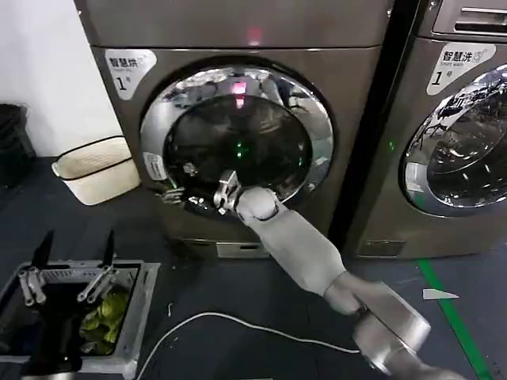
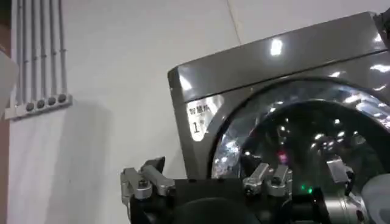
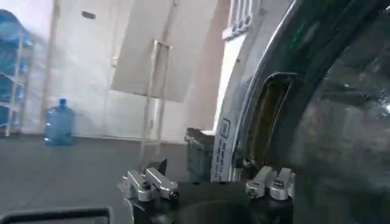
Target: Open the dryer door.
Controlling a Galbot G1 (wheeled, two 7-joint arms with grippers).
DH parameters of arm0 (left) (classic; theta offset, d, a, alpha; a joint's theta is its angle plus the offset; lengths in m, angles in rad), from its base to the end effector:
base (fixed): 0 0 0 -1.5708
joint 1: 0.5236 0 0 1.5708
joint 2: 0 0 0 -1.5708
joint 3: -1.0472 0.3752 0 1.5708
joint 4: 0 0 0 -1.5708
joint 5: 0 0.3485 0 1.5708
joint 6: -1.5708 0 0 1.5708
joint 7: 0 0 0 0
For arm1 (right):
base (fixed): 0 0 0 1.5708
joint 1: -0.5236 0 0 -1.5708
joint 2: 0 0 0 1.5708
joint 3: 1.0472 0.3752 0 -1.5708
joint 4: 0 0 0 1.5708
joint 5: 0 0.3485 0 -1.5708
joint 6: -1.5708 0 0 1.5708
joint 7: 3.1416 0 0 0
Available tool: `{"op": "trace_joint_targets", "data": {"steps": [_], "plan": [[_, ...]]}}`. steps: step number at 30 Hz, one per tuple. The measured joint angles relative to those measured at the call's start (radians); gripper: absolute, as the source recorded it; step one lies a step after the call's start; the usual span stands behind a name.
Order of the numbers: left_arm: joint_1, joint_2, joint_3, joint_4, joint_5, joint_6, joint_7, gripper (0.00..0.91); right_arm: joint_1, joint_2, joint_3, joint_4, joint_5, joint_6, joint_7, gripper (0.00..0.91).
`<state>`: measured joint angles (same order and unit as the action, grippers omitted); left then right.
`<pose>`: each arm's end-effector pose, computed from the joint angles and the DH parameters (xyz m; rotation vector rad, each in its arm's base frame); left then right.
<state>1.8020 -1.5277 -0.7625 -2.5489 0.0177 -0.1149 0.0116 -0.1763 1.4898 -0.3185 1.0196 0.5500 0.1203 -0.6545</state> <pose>0.0802 0.0497 -0.1908 -0.1409 2.7797 0.3347 0.5662 0.1756 -0.2184 -1.7775 2.3594 -0.1539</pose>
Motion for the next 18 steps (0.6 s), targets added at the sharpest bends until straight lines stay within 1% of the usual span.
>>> {"op": "trace_joint_targets", "data": {"steps": [3,8,11,18], "plan": [[-0.005,0.002,-0.010,0.006,-0.008,0.001,0.002,0.907,-0.016,-0.027,-0.012,0.039,0.032,-0.004,-0.026,0.907],[-0.034,0.020,-0.044,0.036,-0.039,0.011,0.010,0.907,-0.058,-0.100,-0.036,0.152,0.099,-0.031,-0.054,0.907],[-0.064,0.035,-0.068,0.067,-0.059,0.021,0.033,0.907,-0.076,-0.150,-0.052,0.228,0.150,-0.035,-0.086,0.907],[-0.144,0.073,-0.119,0.141,-0.121,0.051,0.089,0.907,-0.101,-0.279,-0.079,0.399,0.194,-0.044,-0.147,0.907]]}}
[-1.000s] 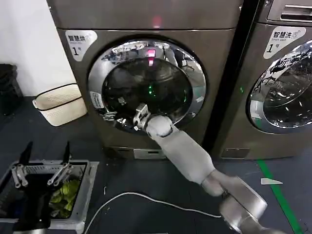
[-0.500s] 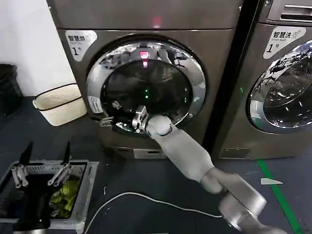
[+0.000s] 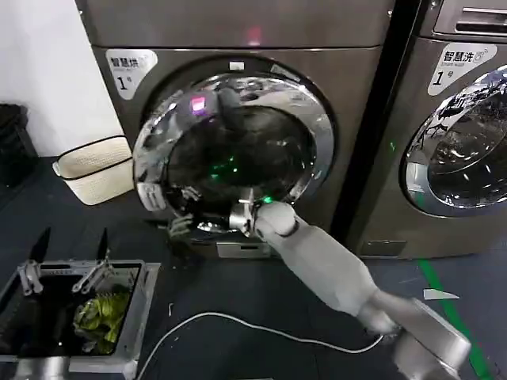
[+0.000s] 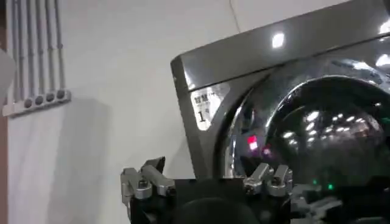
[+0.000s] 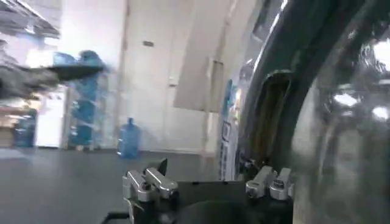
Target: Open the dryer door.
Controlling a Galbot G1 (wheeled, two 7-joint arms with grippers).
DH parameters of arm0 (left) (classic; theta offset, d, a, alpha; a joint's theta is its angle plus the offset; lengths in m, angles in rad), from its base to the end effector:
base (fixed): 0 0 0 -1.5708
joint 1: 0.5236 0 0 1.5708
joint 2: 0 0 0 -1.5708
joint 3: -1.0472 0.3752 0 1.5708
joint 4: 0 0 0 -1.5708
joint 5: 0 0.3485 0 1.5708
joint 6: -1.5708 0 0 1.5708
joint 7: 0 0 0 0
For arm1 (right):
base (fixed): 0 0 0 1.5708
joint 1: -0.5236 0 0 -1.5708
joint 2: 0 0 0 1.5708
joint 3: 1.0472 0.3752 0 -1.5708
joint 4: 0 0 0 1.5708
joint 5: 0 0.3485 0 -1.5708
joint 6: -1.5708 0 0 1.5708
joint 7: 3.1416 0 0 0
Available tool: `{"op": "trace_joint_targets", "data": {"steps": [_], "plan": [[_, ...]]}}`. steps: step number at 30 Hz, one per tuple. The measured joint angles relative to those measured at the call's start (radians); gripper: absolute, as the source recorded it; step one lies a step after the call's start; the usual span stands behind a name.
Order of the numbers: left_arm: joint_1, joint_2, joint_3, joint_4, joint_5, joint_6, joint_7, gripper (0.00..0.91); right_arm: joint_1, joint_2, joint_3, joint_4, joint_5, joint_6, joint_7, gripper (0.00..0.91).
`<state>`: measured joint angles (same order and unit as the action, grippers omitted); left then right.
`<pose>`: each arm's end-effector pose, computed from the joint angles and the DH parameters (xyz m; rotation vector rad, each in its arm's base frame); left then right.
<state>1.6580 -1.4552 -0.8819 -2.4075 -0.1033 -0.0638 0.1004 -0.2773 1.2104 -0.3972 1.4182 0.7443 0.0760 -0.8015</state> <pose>0.1182 0.0948 -0.2124 -0.1050 2.8151 0.3456 0.4959 0.1056 -0.2120 -2.0732 2.0994 -0.0775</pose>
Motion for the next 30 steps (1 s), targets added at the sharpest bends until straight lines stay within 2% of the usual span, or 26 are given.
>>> {"op": "trace_joint_targets", "data": {"steps": [5,13,23,30], "plan": [[-0.046,0.018,-0.032,0.040,-0.006,0.023,0.004,0.907,-0.012,-0.068,-0.005,0.076,0.033,0.026,-0.057,0.907],[-0.115,0.065,-0.068,0.099,-0.043,0.023,0.071,0.907,-0.042,-0.169,0.007,0.159,0.085,0.095,-0.199,0.907],[-0.213,0.150,0.021,0.173,-0.016,0.033,0.115,0.907,-0.117,-0.282,0.106,0.229,0.118,0.114,-0.439,0.907],[-0.269,0.224,0.131,0.229,-0.009,0.005,0.189,0.907,-0.213,-0.373,0.235,0.288,0.118,0.130,-0.500,0.907]]}}
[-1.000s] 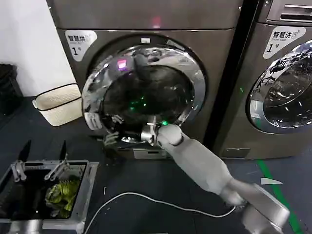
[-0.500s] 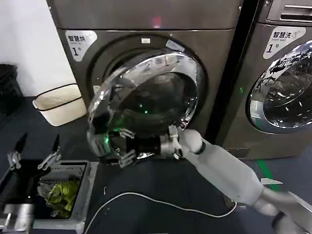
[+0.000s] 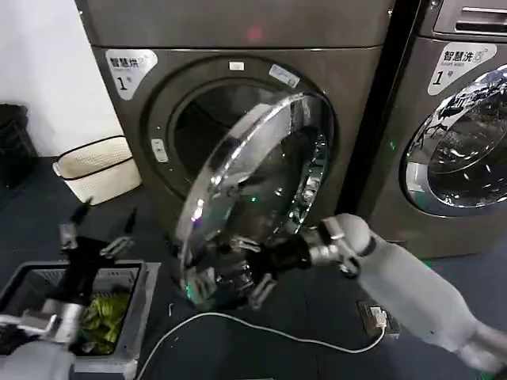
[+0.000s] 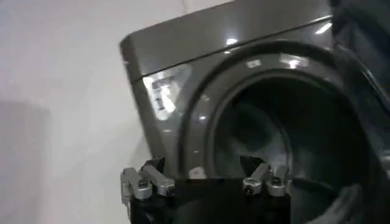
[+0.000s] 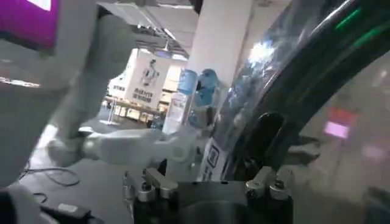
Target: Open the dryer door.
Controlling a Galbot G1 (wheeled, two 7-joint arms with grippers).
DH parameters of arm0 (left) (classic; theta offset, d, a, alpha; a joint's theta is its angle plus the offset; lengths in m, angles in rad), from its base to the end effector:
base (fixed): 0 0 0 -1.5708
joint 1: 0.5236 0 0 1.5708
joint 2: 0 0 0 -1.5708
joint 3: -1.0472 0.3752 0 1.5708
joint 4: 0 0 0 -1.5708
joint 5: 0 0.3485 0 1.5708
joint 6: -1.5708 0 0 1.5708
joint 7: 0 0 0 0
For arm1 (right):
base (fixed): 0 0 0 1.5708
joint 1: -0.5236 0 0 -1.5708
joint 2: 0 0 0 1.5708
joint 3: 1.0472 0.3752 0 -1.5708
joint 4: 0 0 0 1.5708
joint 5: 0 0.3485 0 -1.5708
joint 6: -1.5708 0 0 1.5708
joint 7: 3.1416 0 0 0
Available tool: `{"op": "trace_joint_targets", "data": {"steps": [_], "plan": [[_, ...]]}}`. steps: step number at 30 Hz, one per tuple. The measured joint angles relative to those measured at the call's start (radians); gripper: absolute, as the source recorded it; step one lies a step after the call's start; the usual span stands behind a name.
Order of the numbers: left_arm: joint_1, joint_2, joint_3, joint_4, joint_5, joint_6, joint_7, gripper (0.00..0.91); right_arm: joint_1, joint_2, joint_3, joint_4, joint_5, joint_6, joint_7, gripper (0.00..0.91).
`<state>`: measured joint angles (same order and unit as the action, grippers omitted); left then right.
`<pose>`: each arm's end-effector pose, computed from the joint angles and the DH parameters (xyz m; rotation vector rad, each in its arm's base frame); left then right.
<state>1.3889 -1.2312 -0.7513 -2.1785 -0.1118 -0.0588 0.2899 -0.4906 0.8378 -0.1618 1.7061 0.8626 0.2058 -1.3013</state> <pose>0.2141 0.1196 -0.2297 0.3736 2.7614 0.4890 0.4331 -0.0571 -0.1900 -2.2979 1.6456 -0.2135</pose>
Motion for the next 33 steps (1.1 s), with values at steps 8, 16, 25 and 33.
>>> {"op": "trace_joint_targets", "data": {"steps": [8,16,25,33], "plan": [[-0.102,0.073,0.160,0.075,0.001,-0.016,0.028,0.907,-0.254,-0.133,0.335,0.063,0.030,0.016,-0.010,0.907],[-0.224,0.099,0.327,0.144,-0.048,-0.035,0.056,0.907,-0.726,-0.161,0.869,0.174,0.057,0.065,0.015,0.907],[-0.334,0.103,0.484,0.213,-0.101,-0.055,0.057,0.907,-1.207,0.039,1.425,0.239,0.035,0.226,0.244,0.907],[-0.436,0.079,0.620,0.278,-0.096,-0.061,0.053,0.907,-1.322,0.258,1.741,0.224,-0.145,0.228,0.596,0.907]]}}
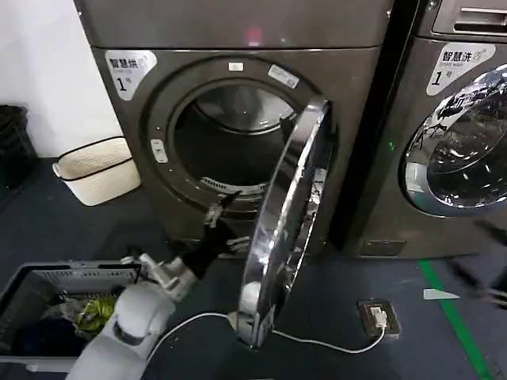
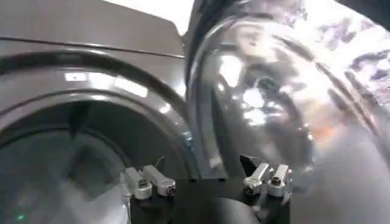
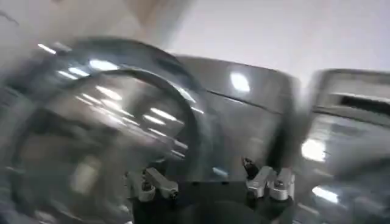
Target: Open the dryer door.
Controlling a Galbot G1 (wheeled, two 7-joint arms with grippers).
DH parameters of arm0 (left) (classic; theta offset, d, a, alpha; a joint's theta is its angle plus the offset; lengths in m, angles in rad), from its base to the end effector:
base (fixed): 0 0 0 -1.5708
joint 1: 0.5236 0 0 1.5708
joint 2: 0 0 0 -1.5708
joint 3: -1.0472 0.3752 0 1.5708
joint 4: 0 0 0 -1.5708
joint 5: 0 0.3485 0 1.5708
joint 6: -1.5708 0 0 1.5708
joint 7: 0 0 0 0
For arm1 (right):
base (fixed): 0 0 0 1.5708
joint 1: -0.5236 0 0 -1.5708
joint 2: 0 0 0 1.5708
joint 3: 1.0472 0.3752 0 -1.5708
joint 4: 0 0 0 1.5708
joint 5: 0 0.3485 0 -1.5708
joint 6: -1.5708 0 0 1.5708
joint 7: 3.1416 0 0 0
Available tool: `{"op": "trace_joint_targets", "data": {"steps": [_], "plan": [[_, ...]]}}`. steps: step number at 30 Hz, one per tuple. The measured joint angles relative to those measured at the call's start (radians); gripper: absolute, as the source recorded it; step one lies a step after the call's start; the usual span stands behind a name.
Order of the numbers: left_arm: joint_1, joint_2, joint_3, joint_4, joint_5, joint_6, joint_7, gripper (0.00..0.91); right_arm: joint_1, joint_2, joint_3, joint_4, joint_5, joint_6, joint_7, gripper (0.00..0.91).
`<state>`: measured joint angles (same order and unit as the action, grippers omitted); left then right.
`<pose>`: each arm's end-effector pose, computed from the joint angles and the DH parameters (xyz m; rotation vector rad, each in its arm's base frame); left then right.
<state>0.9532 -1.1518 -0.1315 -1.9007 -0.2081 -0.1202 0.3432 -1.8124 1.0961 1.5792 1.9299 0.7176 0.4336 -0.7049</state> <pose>0.3306 -0.0084 -0.2610 1.1067 2.5292 0.2810 0.0501 -0.3680 -0.1799 -0.1585 2.6751 -0.7052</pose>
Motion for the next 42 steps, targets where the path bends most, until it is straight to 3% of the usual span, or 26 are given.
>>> {"op": "trace_joint_targets", "data": {"steps": [9,18,24,42], "plan": [[-0.113,-0.051,0.137,0.071,0.025,0.011,-0.001,0.907,0.039,0.152,0.302,-0.125,-0.338,-0.141,0.485,0.907],[-0.246,-0.149,0.272,0.173,0.045,0.012,-0.001,0.907,0.068,0.218,0.503,-0.293,-0.537,-0.212,0.814,0.907],[-0.325,-0.220,0.348,0.238,0.046,0.027,0.005,0.907,0.082,0.239,0.569,-0.282,-0.552,-0.297,0.865,0.907],[-0.508,-0.398,0.450,0.487,0.059,0.035,0.005,0.907,0.087,0.280,0.594,-0.252,-0.556,-0.289,0.884,0.907]]}}
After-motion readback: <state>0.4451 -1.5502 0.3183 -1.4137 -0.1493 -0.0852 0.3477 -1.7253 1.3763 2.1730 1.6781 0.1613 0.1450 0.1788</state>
